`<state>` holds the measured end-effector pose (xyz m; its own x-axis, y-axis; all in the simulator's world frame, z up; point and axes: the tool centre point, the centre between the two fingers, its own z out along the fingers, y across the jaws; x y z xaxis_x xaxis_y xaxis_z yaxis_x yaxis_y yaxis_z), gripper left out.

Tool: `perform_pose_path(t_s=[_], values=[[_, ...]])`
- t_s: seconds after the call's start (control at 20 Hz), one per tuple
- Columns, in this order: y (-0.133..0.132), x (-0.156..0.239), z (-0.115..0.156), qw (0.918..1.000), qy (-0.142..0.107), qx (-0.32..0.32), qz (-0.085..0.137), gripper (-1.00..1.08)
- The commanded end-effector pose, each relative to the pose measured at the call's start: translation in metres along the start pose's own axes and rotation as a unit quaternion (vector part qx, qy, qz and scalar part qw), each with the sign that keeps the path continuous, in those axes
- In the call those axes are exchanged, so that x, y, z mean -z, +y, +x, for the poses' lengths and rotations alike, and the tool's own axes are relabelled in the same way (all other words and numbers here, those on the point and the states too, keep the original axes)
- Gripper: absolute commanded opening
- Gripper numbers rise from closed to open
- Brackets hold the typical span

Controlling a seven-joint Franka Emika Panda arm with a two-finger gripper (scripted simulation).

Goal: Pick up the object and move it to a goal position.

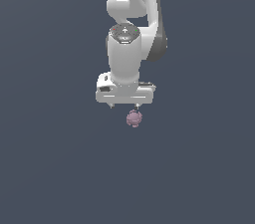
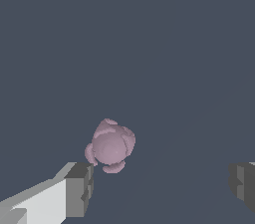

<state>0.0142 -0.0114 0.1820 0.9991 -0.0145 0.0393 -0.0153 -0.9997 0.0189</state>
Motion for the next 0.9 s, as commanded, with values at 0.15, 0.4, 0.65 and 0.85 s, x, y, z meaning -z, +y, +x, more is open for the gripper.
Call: perform_pose_path(t_s=[0.15, 0.4, 0.65, 0.85], values=[[-0.0007, 0.0006, 0.0002, 1.0, 0.0, -0.005, 0.002, 1.0], [-0.0032, 0.0032, 0.0011, 0.9997, -0.002, -0.023, 0.012, 1.0], [-0.0034, 0.0029, 0.0011, 0.9996, -0.002, -0.024, 0.012, 1.0], [-0.0053, -0.0006, 0.0003, 0.9994, -0.003, -0.033, 0.013, 1.0]])
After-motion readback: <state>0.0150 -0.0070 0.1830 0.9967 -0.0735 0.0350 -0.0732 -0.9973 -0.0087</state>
